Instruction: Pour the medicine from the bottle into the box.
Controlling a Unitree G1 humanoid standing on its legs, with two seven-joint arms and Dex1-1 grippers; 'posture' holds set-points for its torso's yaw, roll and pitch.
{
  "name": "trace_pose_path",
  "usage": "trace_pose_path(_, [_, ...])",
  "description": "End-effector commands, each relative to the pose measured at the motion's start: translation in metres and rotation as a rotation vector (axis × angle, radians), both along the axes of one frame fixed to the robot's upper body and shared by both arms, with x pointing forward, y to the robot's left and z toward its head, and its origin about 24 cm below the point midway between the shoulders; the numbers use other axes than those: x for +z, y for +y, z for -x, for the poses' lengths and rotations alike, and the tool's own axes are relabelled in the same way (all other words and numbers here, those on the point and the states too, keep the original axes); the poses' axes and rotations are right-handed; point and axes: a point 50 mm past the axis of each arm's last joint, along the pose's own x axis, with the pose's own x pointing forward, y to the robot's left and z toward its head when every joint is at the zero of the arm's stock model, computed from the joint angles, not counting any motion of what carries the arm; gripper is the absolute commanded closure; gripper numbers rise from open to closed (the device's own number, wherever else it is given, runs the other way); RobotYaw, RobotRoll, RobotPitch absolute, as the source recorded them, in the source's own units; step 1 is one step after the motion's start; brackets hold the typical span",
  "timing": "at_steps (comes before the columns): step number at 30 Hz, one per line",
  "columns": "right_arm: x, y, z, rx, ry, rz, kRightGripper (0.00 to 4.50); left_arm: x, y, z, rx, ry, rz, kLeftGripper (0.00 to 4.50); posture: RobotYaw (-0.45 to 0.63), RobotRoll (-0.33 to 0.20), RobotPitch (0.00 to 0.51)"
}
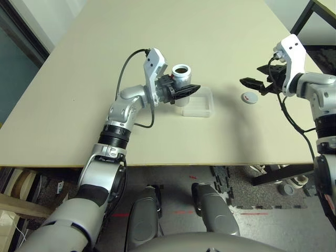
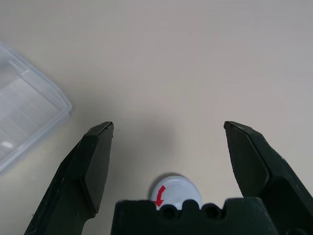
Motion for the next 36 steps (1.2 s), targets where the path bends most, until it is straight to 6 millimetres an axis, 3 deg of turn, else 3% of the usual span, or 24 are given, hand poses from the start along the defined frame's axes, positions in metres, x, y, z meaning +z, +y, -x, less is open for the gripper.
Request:
trace_pose_path(1, [0.003,0.004,0.001,0.063,-0.017,-0.015,0.0,0.004,-0.001,-0.002,-0.003,-0.019,-0.035,1.9,-0.22,0.0,0.152])
trace_pose_path(13, [0.007,0.023,0.033,0.484,0.025,-0.051,0.0,0.005,0.005,-0.01,0.044,-0.025,-0.101,1.9,-0.23,0.0,0.151])
trace_pose_path(29, [-0.006,0.031,0.039,0.592,0.034,0.035,0.0,0.013,0.021,-0.023,0.107,-0.082,-0.201,1.9,-0.22,0.0,0.156])
trace_pose_path(36, [-0.007,0.033,0.043,0.622,0.031,-0.045,0.0,0.014,0.024,-0.025,0.118,-0.077,-0.214,1.9,-0.22,0.0,0.158])
